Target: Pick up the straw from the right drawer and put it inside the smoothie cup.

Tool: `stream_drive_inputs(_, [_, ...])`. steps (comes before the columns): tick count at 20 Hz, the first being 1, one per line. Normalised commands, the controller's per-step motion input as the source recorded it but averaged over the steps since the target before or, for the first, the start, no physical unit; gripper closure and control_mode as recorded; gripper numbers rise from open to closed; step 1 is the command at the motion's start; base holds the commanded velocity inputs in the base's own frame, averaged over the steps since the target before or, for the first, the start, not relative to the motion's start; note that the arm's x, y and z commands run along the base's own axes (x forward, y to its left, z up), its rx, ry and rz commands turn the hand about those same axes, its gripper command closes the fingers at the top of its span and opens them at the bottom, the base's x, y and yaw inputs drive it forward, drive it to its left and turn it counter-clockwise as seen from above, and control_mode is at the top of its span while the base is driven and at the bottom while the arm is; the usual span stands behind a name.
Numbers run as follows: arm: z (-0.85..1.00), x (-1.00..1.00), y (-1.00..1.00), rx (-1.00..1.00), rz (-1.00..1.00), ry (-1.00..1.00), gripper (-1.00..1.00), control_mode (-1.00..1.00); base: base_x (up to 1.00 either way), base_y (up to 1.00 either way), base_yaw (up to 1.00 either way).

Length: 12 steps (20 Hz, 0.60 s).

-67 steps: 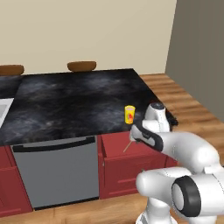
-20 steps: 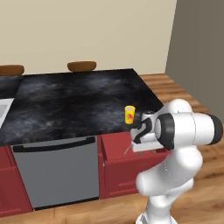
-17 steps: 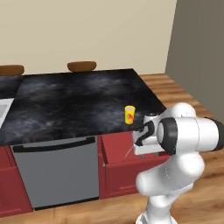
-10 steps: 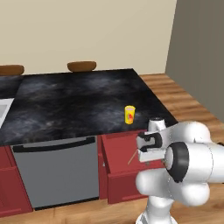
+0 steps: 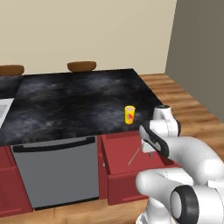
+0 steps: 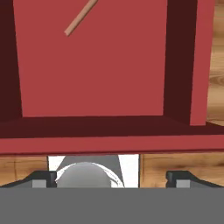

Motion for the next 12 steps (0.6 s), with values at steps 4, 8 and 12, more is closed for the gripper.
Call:
stream_drive_inputs(4, [0.31, 0.17, 0.06, 0.00, 0.00, -0.02, -1.00, -1.00, 0.00, 0.00, 0.00])
stream_drive_inputs(8, [0.04, 0.38, 0.08, 0.00, 0.00, 0.00, -1.00, -1.00, 0.00, 0.00, 0.00])
stream_drive_inputs(12, [0.00, 0.34, 0.02, 0.00, 0.00, 0.00, -1.00, -1.00, 0.00, 0.00, 0.00])
